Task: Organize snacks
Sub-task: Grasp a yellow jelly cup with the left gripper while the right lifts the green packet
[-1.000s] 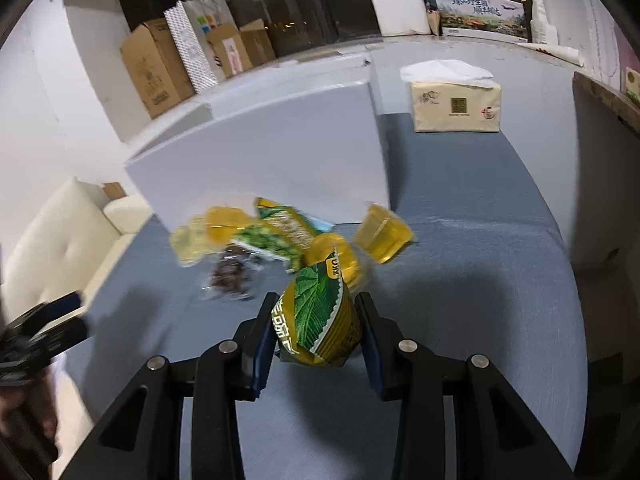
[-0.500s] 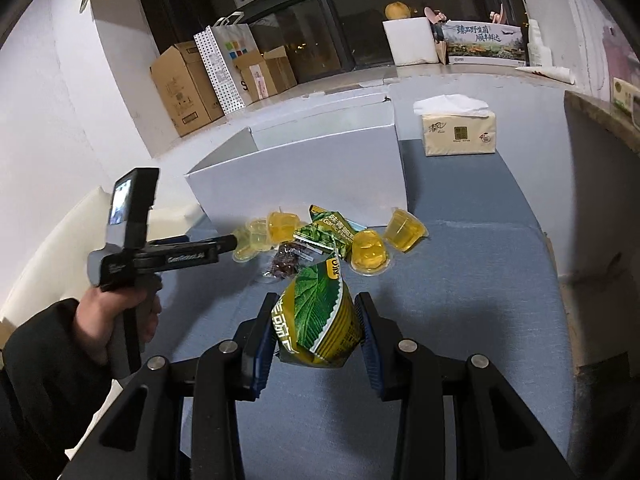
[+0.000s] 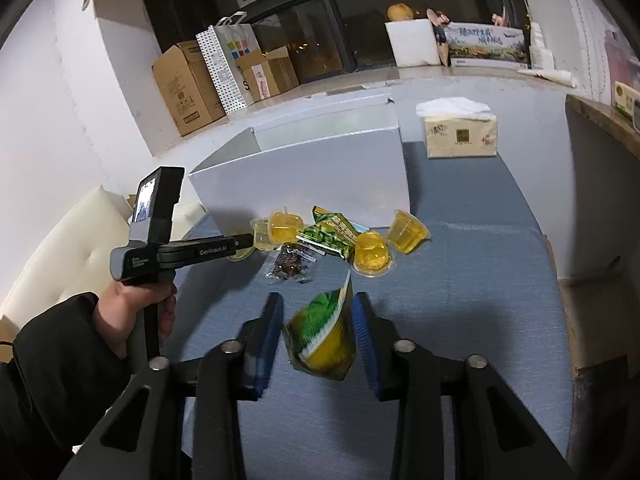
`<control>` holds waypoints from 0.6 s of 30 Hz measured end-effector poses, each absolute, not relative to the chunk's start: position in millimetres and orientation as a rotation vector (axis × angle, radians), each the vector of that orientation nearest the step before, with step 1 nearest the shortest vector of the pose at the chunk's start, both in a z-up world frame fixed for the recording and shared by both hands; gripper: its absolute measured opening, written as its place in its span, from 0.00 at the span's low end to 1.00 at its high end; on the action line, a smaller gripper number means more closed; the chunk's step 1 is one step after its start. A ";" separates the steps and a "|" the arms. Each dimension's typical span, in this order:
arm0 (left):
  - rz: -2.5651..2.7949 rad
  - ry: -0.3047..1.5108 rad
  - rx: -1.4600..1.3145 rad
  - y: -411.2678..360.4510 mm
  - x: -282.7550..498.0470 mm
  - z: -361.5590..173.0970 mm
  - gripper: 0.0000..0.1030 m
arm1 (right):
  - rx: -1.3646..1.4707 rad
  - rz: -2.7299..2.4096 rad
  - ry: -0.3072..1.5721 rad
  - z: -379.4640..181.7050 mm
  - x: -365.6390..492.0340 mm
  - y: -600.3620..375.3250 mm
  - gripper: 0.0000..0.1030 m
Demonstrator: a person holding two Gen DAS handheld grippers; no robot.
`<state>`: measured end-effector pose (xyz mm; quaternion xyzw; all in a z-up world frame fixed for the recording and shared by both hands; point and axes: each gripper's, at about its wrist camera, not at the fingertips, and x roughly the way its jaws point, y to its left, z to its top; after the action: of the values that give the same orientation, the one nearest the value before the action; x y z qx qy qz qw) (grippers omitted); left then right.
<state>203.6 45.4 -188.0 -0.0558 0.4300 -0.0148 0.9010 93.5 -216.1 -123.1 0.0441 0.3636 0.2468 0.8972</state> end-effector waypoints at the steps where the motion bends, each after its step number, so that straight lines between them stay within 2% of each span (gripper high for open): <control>1: -0.040 0.885 -0.119 46.5 200.2 -186.9 0.41 | 0.085 0.508 0.762 -125.5 95.5 -214.3 0.18; 5: -0.068 0.868 -0.114 47.5 185.5 -183.0 0.41 | 0.086 0.484 0.799 -140.2 100.4 -211.3 0.18; 7: -0.076 0.862 -0.110 47.6 176.7 -177.6 0.41 | 0.080 0.462 0.795 -142.1 97.0 -210.9 0.22; 8: -0.079 0.859 -0.121 48.1 173.7 -177.7 0.41 | 0.083 0.455 0.794 -142.2 95.6 -211.2 0.38; 9: -0.084 0.854 -0.134 48.9 170.8 -176.9 0.41 | 0.080 0.444 0.786 -142.0 93.9 -211.2 0.61; 10: -0.084 0.850 -0.142 49.3 168.4 -175.6 0.41 | 0.071 0.434 0.778 -141.9 92.7 -210.8 0.67; 18: -0.131 0.795 -0.141 42.8 143.6 -153.9 0.41 | 0.036 0.388 0.848 -166.9 104.8 -208.5 0.69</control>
<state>143.6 42.8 -153.9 -0.0686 0.3864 -0.0638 0.9176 104.8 -208.5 -166.9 0.0171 0.4089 0.1873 0.8930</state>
